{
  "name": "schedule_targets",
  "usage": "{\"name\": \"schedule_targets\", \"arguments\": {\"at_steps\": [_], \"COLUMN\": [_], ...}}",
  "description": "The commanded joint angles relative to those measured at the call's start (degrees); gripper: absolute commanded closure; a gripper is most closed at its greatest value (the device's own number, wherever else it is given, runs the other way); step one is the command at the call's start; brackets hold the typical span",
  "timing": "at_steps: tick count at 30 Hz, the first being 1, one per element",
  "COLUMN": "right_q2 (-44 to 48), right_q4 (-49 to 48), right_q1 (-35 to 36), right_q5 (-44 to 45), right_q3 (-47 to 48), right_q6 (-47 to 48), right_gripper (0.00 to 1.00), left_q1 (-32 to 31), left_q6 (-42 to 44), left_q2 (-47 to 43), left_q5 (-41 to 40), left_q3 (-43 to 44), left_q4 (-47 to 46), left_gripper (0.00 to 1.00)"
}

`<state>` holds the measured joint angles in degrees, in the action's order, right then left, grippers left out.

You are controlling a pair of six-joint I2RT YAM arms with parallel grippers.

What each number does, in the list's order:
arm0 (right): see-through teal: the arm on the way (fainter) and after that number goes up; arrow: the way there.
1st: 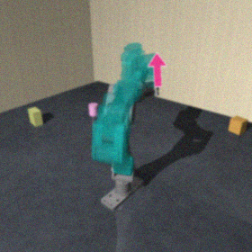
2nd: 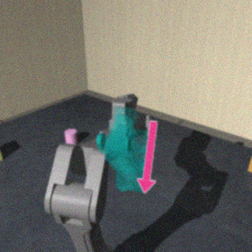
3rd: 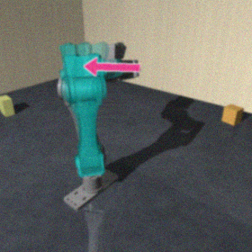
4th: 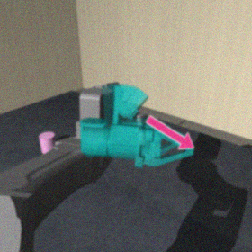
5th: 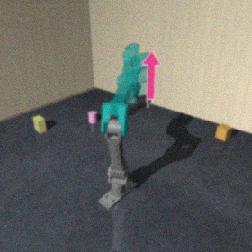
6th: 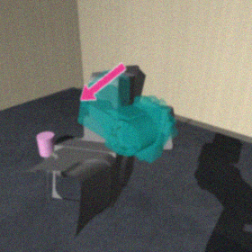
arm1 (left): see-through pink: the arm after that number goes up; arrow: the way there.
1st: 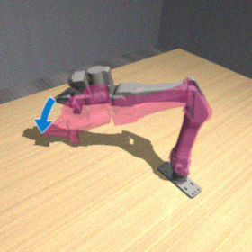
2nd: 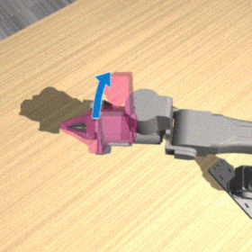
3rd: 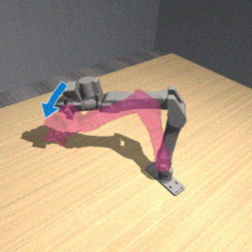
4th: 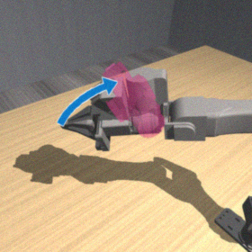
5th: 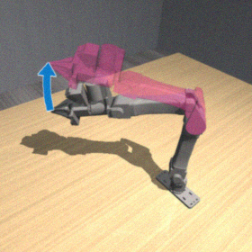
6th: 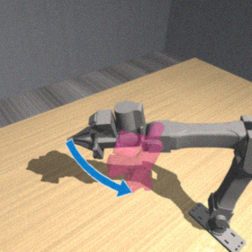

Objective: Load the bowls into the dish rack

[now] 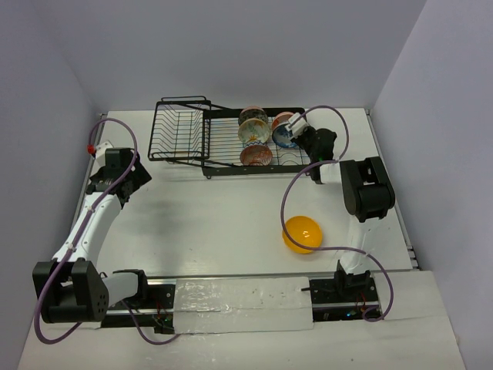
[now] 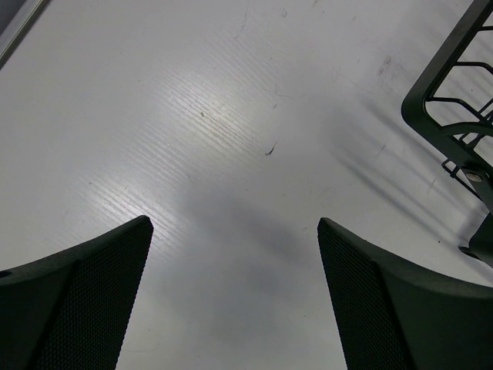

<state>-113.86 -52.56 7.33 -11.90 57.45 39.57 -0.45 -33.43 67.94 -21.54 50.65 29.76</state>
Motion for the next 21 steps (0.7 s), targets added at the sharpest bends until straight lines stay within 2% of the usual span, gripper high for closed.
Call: {"name": "schedule_targets", "arguments": {"at_steps": [1, 21], "right_q2": [-0.57, 3.91], "right_q4": [-1.85, 3.77], "right_q1": [-0.39, -1.62], "right_q5": [1.71, -1.11], "right_q3": [-1.9, -5.07], "right_q6": [2.88, 3.49], "right_gripper": [1.0, 1.0], "left_q1": [0.27, 0.27], "left_q6": [1.09, 1.18], "left_q2": [-1.85, -3.43], "left_q5": [0.8, 1.15], "left_q3": [1.38, 1.2], "left_q4": [-1.81, -1.98], "left_gripper": [0.06, 0.04]}}
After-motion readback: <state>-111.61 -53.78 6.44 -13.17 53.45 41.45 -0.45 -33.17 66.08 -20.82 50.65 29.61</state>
